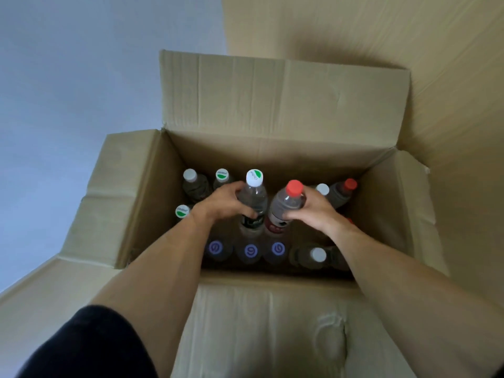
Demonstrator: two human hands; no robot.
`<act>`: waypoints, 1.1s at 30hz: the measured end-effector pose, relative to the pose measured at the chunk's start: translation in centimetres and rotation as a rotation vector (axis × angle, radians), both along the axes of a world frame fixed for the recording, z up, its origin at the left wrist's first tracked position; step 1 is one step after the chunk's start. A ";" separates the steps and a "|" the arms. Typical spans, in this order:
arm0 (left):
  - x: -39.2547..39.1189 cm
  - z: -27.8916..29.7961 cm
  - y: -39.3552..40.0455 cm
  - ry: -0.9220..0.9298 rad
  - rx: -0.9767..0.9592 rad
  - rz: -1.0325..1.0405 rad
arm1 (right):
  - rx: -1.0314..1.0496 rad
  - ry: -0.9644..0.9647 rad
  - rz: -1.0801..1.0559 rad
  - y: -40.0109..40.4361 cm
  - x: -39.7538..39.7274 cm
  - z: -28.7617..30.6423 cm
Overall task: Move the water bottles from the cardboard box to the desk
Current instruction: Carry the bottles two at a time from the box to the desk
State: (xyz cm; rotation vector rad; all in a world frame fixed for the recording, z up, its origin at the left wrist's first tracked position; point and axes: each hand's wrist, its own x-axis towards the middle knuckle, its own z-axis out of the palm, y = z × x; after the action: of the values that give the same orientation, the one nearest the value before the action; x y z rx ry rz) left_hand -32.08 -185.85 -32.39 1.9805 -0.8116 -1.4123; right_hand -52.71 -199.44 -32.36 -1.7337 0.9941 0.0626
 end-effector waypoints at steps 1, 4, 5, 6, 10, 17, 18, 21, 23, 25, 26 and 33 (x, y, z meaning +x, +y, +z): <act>0.1 1.0 0.2 0.066 -0.026 0.041 | 0.043 -0.034 -0.049 -0.1 0.0 0.8; 0.2 3.9 0.7 0.215 -0.106 0.140 | 0.164 -0.165 -0.215 -0.2 0.1 3.3; 0.2 4.8 0.8 0.239 -0.124 0.160 | 0.215 -0.202 -0.260 -0.1 0.1 4.1; 0.1 5.8 0.9 0.257 -0.134 0.175 | 0.265 -0.230 -0.299 0.1 0.2 5.0; -0.4 9.2 1.2 0.315 -0.192 0.250 | 0.356 -0.303 -0.382 1.2 0.7 8.4; -2.0 13.7 1.5 0.383 -0.309 0.341 | 0.454 -0.501 -0.426 3.9 2.4 14.2; -2.1 14.2 1.7 0.392 -0.316 0.361 | 0.472 -0.507 -0.418 4.2 2.6 14.9; -2.6 15.6 2.5 0.438 -0.330 0.396 | 0.487 -0.517 -0.389 5.0 3.0 16.5; -2.8 16.3 3.3 0.473 -0.343 0.418 | 0.486 -0.499 -0.378 5.4 3.3 17.2; -3.3 16.9 4.1 0.494 -0.361 0.454 | 0.494 -0.475 -0.360 5.7 3.6 17.9; -3.6 17.3 4.5 0.503 -0.373 0.479 | 0.509 -0.464 -0.347 5.8 3.7 18.3; -5.9 19.6 7.1 0.409 -0.472 0.575 | 0.557 -0.433 -0.192 6.6 3.9 19.8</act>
State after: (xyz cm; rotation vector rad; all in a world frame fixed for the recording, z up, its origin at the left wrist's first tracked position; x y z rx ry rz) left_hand -38.00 -178.72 -12.81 1.3460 -0.3068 -1.0942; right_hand -48.82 -192.87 -12.52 -1.0758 0.7251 -0.1437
